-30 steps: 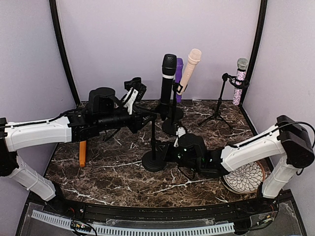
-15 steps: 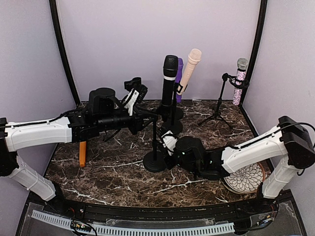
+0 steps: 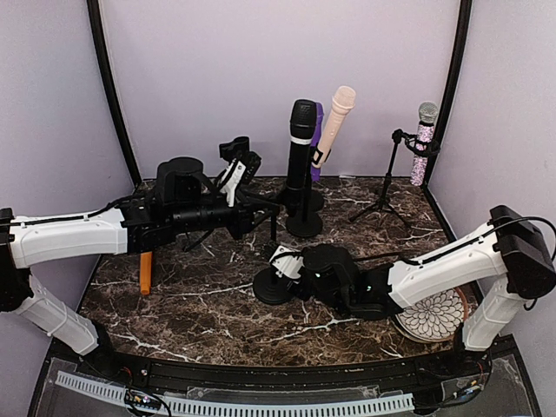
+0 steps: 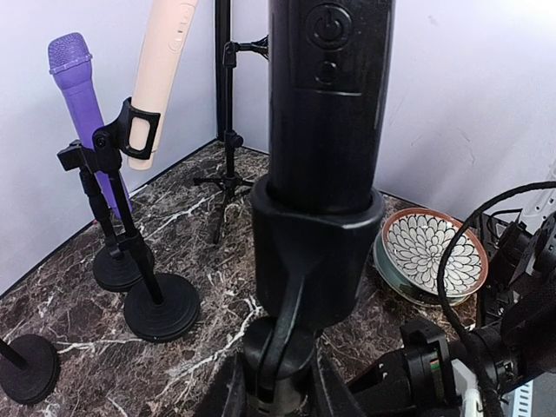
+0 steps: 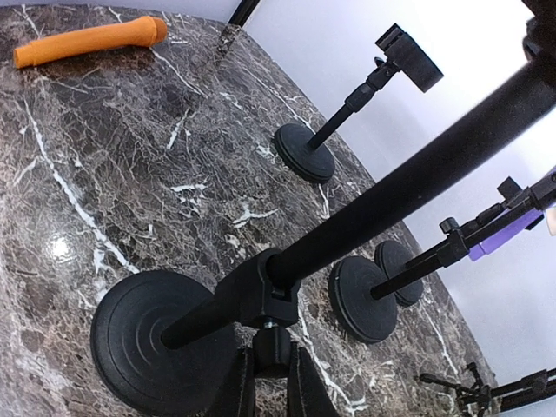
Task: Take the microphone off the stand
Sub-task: Unscrew the knob on the stand of the microphone stand, then adjust the microphone stand with the microphone at the center of the board, then hold the microphone stand with the microphone at the center of the board.
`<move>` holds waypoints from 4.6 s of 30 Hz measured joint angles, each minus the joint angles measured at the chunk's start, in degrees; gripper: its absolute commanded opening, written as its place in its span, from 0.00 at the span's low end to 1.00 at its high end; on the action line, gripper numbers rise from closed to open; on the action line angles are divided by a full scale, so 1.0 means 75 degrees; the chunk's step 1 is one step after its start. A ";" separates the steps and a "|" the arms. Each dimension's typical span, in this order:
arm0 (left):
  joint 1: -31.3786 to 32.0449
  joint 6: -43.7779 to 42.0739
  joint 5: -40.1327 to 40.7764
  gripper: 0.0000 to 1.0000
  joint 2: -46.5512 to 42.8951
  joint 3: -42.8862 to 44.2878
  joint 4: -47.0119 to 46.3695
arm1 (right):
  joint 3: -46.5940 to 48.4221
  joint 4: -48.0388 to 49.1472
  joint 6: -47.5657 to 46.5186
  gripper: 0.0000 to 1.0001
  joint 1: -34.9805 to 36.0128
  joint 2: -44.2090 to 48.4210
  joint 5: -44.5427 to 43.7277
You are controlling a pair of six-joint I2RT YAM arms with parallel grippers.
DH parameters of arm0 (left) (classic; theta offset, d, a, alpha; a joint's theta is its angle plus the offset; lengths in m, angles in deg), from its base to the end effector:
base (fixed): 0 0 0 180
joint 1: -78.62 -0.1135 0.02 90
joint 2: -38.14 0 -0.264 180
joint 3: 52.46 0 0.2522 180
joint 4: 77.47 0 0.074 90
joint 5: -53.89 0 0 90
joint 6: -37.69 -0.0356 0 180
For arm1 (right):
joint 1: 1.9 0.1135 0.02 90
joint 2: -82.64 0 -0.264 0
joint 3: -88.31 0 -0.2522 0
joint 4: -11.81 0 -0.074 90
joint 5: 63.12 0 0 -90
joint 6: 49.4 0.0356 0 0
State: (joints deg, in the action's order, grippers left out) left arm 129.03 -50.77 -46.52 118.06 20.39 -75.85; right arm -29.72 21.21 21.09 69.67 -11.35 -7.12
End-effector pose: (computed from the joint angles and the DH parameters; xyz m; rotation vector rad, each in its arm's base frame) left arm 0.2065 -0.2598 0.3259 0.8660 1.5682 -0.8180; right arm 0.1288 0.3236 0.2033 -1.0605 1.5710 0.0331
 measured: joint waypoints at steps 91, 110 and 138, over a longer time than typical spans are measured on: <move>-0.0737 -0.2025 -0.2684 0.45 0.1303 0.0560 0.2063 | 0.1148 -0.0653 0.5464 0.42 -0.1480 0.2078 0.2634; -0.0737 -0.2264 -0.2643 0.15 0.1378 0.0519 0.1705 | 0.1134 -0.0694 0.4989 0.21 -0.1521 0.2046 0.2570; -0.0545 -0.3008 -0.2530 0.00 0.1486 0.0443 0.1367 | 0.0662 -0.0522 0.4322 0.00 -0.1425 0.2530 0.2340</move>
State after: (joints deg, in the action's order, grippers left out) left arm 124.94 -73.33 -65.50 129.21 23.71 -65.60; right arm -24.76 17.29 53.50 58.98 7.62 10.43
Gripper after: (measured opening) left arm 0.229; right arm 0.393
